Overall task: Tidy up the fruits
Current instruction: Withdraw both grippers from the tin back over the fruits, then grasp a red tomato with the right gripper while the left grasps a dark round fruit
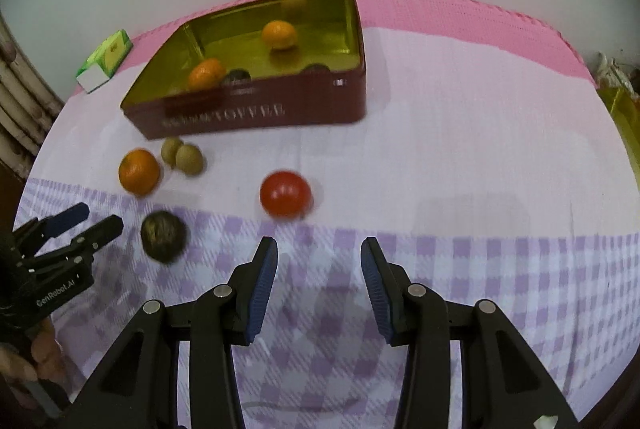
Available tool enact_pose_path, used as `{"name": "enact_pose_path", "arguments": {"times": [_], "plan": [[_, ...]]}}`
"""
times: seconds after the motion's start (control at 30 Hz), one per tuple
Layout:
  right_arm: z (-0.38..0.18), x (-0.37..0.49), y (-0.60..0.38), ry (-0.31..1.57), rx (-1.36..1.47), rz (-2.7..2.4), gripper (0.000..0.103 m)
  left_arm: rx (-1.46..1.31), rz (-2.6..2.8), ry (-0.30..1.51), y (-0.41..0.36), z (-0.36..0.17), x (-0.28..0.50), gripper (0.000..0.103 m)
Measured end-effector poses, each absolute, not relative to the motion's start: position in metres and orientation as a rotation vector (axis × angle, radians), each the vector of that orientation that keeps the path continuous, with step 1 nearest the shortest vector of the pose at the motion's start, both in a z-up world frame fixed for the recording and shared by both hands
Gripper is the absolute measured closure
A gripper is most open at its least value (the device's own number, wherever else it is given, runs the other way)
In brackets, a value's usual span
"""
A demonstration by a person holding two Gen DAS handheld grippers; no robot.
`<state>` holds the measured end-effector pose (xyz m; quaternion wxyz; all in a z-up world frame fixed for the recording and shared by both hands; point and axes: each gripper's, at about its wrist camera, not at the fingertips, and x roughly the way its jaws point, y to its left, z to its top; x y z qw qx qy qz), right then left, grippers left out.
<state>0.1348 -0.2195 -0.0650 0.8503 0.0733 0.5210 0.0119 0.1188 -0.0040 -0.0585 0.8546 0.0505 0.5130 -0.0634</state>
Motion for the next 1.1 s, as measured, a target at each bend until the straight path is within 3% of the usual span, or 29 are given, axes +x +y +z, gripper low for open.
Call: {"name": "enact_pose_path", "arguments": {"times": [0.83, 1.0, 1.1], "plan": [[-0.083, 0.167, -0.197, 1.099, -0.009, 0.046, 0.060, 0.121, -0.187, 1.081, -0.016, -0.069, 0.104, 0.037], [-0.083, 0.176, -0.190, 1.085, -0.018, 0.054, 0.073, 0.122, -0.193, 1.083, -0.017, -0.070, 0.105, 0.037], [-0.083, 0.177, -0.189, 1.080, -0.022, 0.050, 0.074, 0.124, -0.197, 1.086, -0.019, -0.070, 0.104, 0.037]]}}
